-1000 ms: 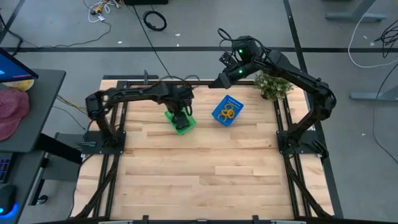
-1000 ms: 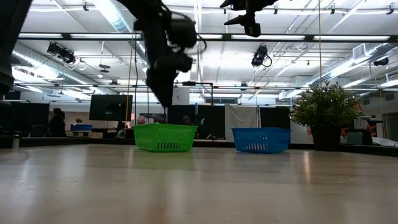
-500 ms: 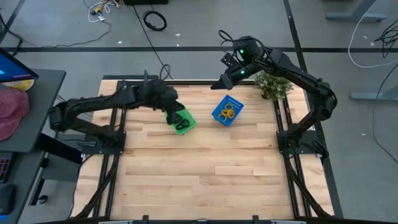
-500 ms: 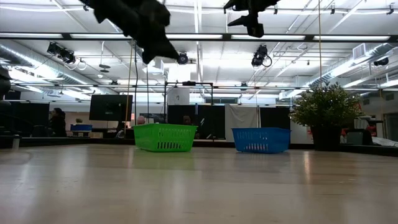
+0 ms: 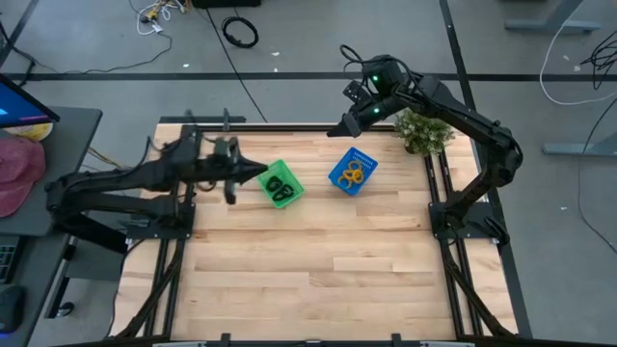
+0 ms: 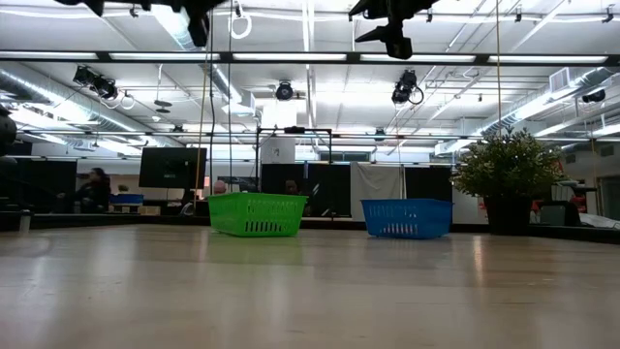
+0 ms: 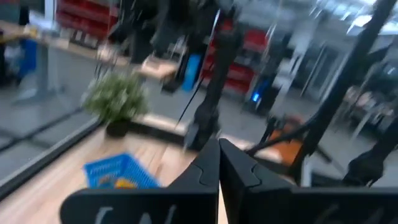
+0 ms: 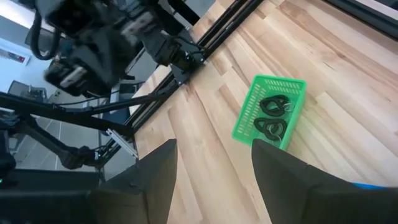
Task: Sort spring keychains
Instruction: Return to Home Position
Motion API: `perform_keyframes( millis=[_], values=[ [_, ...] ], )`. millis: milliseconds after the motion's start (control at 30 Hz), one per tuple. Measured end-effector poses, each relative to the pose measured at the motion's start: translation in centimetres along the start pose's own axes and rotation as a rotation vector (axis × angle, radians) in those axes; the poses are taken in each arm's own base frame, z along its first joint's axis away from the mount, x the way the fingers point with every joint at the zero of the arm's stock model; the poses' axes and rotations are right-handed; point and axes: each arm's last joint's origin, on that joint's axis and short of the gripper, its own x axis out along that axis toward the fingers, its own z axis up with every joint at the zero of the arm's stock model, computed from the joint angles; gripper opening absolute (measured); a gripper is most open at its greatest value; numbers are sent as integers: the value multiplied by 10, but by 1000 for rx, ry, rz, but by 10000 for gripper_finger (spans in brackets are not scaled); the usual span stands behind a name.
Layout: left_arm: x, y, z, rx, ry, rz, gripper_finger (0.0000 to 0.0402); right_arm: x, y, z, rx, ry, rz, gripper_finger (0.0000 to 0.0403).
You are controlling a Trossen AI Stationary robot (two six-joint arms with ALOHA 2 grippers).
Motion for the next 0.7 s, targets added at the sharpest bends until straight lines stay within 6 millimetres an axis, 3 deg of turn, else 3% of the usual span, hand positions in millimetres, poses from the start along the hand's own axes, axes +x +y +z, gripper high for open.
perform_keyframes(
  millis=[367,500,700],
  values=[
    [-33,-23,-23,-43,-140,0,1,0,0,0,8,-1,1,208],
    [-48,-23,-28,-27,-133,-11,1,0,0,0,8,-1,1,208],
    [-86,-15,-33,-23,-199,5,1,0,0,0,-10,-1,1,208]
  ],
)
